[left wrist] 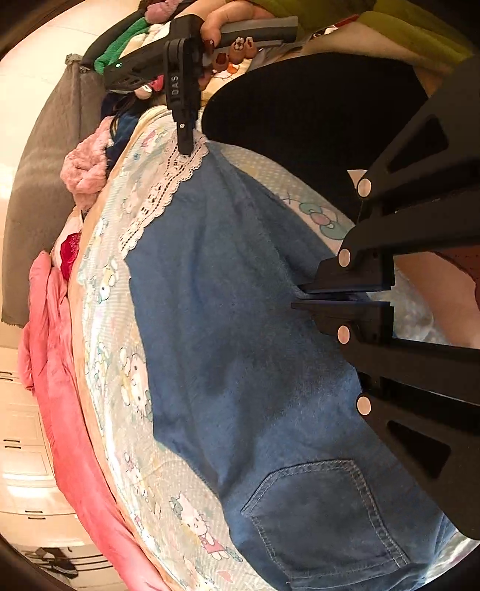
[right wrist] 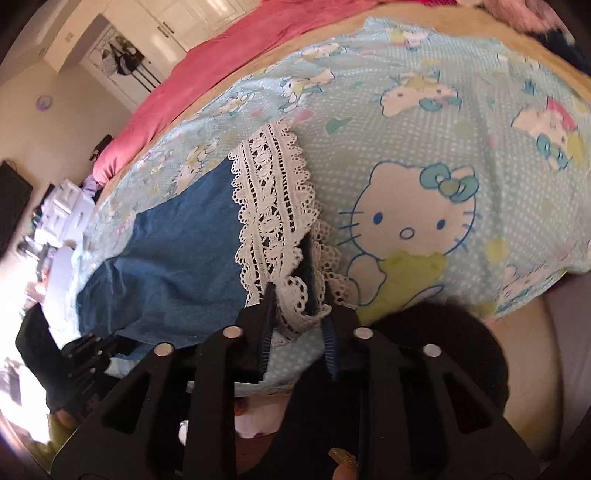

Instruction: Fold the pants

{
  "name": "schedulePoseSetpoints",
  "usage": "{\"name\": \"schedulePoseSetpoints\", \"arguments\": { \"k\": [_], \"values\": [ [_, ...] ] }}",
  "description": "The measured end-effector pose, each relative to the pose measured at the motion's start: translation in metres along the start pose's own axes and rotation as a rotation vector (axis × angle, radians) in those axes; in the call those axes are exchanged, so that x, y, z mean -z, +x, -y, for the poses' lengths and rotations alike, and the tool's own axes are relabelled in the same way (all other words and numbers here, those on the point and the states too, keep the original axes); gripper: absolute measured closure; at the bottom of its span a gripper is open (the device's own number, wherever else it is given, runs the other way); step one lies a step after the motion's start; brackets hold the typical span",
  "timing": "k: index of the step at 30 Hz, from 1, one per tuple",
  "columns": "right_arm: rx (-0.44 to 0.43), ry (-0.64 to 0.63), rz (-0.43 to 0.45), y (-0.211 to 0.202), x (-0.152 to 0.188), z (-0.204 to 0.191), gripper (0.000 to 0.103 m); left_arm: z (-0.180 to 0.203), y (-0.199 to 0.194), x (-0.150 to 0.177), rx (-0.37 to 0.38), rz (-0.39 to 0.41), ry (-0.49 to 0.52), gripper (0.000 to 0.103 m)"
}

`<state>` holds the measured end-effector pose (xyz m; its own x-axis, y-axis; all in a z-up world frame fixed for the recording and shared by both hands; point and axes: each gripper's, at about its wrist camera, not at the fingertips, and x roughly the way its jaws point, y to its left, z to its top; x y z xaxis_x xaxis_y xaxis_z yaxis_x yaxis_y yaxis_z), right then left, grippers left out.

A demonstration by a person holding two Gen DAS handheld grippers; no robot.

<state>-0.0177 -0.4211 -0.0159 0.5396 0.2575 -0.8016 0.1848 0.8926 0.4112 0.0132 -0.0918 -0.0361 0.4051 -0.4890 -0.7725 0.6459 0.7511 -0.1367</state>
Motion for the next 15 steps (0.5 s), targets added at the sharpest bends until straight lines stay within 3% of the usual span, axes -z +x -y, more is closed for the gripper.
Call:
{"name": "schedulePoseSetpoints", "arguments": {
  "k": [5, 9, 11, 13, 15],
  "values": [
    [0.067, -0.113, 0.085, 0.000, -0.009, -0.011, 0.095, 0.003, 0.003, 0.002, 0.002, -0.012, 0.000, 0.100],
    [0.126, -0.126, 0.023, 0.015, -0.007, -0.002, 0.089, 0.002, 0.005, 0.007, 0.012, -0.030, -0.013, 0.097],
    [0.146, -0.121, 0.033, 0.009, -0.006, 0.002, 0.071, 0.001, 0.000, 0.009, 0.014, -0.030, -0.019, 0.091],
    [0.138, -0.110, 0.072, -0.006, -0.007, 0.007, 0.069, -0.004, -0.013, 0.012, 0.011, -0.017, -0.034, 0.085],
    [0.147, -0.117, 0.110, -0.018, -0.008, 0.006, 0.068, -0.015, -0.030, 0.014, -0.009, 0.011, -0.064, 0.073]
  ]
}}
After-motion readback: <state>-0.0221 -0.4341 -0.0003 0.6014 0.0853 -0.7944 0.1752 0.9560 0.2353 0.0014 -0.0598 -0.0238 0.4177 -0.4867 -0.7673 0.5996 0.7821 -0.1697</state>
